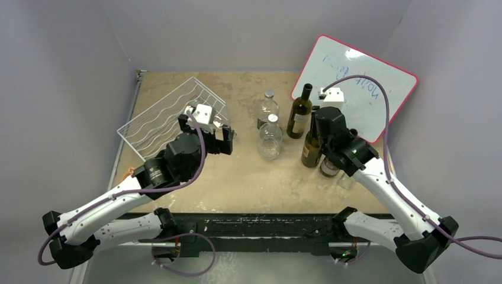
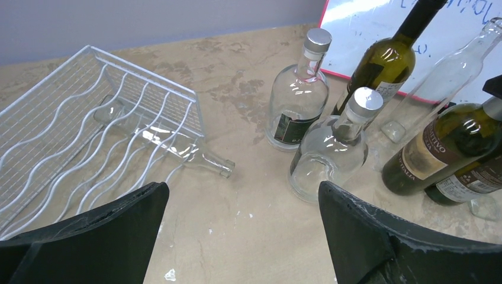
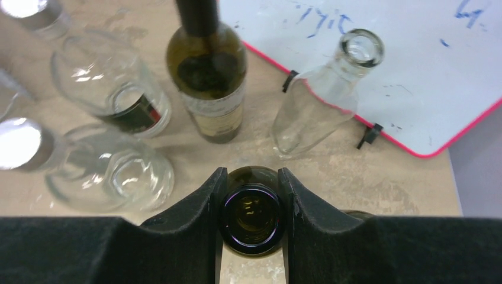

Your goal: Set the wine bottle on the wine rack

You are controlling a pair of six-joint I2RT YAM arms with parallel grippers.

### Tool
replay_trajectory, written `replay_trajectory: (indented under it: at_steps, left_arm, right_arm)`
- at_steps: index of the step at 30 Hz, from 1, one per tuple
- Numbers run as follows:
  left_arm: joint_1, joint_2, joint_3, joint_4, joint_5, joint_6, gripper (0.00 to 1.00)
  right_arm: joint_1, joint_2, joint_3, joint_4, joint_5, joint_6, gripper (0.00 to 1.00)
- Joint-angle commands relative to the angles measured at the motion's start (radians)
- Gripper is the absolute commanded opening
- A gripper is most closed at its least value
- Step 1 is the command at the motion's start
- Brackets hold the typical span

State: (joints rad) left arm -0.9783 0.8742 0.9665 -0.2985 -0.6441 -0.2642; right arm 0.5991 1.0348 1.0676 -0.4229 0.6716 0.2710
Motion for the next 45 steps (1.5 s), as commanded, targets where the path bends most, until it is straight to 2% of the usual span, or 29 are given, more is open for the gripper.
replay_trajectory:
  at_steps: [1, 7, 15, 18, 27, 36, 40, 45]
  left_arm:
    - [-0.002, 0.014, -0.008, 0.080, -0.019, -0.035, 1.00]
    - [-0.001, 0.001, -0.112, 0.218, 0.059, 0.009, 1.00]
    - [-0.002, 0.019, -0.254, 0.408, 0.328, 0.013, 1.00]
    - [-0.002, 0.060, -0.308, 0.495, 0.448, -0.002, 1.00]
    - [-0.003, 0.225, -0.423, 0.797, 0.647, -0.035, 0.97]
    - [-0.003, 0.312, -0.535, 1.014, 0.708, 0.032, 0.92]
    - [-0.003, 0.338, -0.555, 1.052, 0.736, 0.055, 0.92]
    - [-0.003, 0.330, -0.568, 1.073, 0.634, 0.046, 0.91]
  right_arm:
    - [-0.004, -0.064, 0.098, 0.050, -0.183, -0.109, 0.00]
    - [-0.003, -0.062, 0.143, 0.011, -0.423, -0.122, 0.00]
    - [-0.004, -0.040, 0.144, 0.041, -0.662, -0.129, 0.00]
    - [-0.003, -0.030, 0.150, 0.069, -0.747, -0.125, 0.00]
    - [-0.004, 0.014, 0.166, 0.131, -0.946, -0.095, 0.00]
    - [-0.003, 0.072, 0.185, 0.209, -1.075, -0.014, 0.00]
    - [-0.004, 0.077, 0.189, 0.235, -1.137, -0.002, 0.00]
    - [-0.004, 0.077, 0.188, 0.252, -1.209, -0.008, 0.00]
